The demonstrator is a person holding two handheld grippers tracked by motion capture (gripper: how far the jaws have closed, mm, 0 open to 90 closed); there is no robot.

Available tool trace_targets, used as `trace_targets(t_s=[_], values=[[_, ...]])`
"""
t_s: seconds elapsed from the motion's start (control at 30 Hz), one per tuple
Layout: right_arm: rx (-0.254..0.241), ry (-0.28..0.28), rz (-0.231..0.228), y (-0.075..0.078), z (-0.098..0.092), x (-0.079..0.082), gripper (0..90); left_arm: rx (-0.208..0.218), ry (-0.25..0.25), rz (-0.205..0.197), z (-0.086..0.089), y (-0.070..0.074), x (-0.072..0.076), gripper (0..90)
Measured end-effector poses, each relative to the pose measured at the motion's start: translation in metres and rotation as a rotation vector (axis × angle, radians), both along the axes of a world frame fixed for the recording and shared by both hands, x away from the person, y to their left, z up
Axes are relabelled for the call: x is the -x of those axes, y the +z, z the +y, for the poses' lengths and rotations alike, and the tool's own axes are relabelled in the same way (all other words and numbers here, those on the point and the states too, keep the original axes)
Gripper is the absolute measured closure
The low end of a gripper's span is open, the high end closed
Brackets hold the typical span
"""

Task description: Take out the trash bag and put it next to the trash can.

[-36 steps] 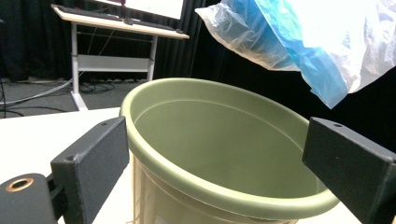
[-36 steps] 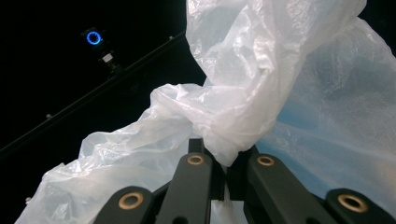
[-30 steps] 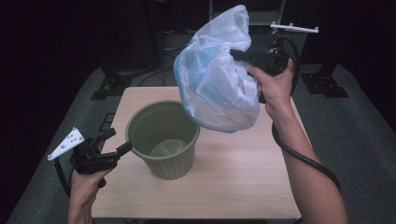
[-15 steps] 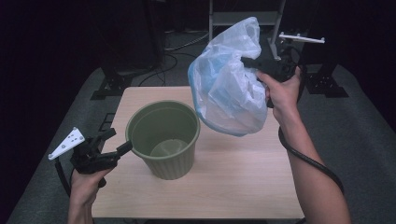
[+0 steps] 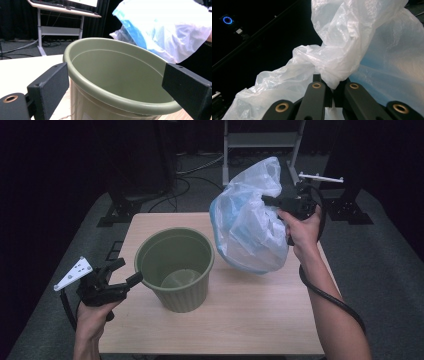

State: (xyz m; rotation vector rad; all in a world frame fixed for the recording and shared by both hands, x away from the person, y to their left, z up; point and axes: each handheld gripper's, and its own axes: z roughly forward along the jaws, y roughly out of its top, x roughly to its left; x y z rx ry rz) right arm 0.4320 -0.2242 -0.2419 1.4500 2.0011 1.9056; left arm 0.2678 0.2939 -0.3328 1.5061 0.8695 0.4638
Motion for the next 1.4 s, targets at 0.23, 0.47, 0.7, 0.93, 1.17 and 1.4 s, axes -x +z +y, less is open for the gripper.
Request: trace_targets(t_s=[0.23, 0.47, 0.7, 0.93, 1.17, 1.4], values=[[-0.011, -0.005, 0.026, -0.022, -0.004, -0.005, 89.7, 0.0, 0.001, 0.002, -0.001, -0.001, 0.0, 6.0], [-0.012, -0.005, 0.042, -0.043, -0.003, -0.008, 89.7, -0.007, -0.001, 0.005, -0.002, -0.002, -0.001, 6.0], [-0.006, 0.004, 0.065, -0.063, 0.004, -0.014, 89.7, -0.005, 0.004, 0.004, -0.001, -0.001, -0.001, 6.0], [0.0, 0.013, 0.087, -0.079, 0.012, -0.018, 89.7, -0.002, 0.008, 0.004, 0.001, -0.001, 0.0, 6.0], [0.013, 0.027, 0.101, -0.096, 0.023, -0.021, 89.6, -0.002, 0.009, 0.002, 0.001, -0.001, 0.0, 6.0], [0.027, 0.041, 0.126, -0.115, 0.035, -0.024, 89.7, -0.002, 0.012, 0.002, 0.002, -0.001, 0.0, 6.0]])
